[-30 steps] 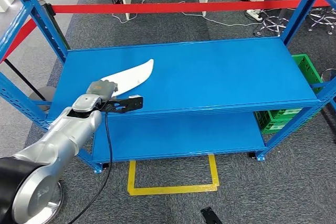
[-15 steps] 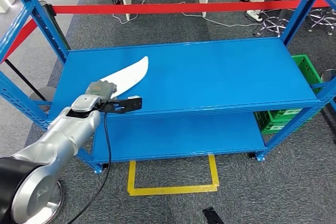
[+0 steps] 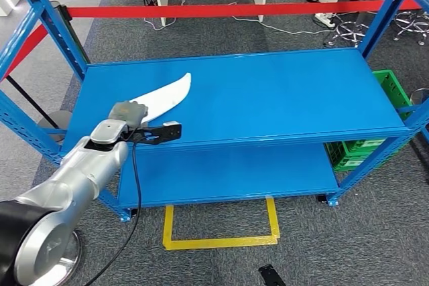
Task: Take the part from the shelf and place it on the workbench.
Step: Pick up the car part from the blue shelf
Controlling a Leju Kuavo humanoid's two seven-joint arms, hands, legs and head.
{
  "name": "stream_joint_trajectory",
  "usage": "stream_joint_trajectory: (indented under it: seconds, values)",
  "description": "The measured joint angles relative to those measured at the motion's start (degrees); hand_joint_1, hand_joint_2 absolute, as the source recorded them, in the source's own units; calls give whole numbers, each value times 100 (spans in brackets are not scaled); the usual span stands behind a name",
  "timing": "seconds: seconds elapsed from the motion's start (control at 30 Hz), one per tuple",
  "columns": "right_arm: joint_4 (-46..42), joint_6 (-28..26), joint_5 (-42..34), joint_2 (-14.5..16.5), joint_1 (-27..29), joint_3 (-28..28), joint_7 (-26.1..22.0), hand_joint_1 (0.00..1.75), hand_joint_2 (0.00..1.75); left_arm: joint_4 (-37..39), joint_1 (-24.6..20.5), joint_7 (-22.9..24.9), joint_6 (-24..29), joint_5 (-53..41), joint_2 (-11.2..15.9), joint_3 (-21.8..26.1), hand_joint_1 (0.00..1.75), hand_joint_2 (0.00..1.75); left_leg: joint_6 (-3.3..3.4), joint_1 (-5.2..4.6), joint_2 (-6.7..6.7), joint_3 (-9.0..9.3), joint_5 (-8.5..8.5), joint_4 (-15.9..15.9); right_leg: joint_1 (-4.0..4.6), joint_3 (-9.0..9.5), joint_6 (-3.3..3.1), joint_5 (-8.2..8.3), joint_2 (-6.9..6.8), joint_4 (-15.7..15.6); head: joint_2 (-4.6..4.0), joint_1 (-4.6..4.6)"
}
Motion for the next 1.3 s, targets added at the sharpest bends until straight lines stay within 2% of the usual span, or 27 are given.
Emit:
stream_joint_trajectory:
  seconds: [0.1,0.13,0.27,0.6,1.3]
  values:
    - [0,0,16,0,1,-26,1,0,175,1,2,4,79,-17,10,-13,76,0,1,0,0,0,1,0,0,0,0,0,0,0,1,1]
    - [0,0,20,0,1,-33,1,0,175,1,4,10,124,-13,11,-14,49,0,2,0,0,0,1,0,0,0,0,0,0,0,1,1]
    - [0,0,40,0,2,-73,1,0,175,0,13,75,344,1,13,-14,2,0,2,0,0,0,1,0,0,0,0,0,0,0,0,1]
    - [0,0,80,0,1,-119,-2,0,175,0,34,158,562,-5,20,-14,0,0,3,0,0,-1,0,0,-1,-1,0,0,0,0,1,1]
    - [0,-4,96,0,-5,-131,-2,0,175,2,42,203,419,11,39,-14,0,0,4,0,0,-1,-1,0,-1,-1,0,0,0,0,1,1]
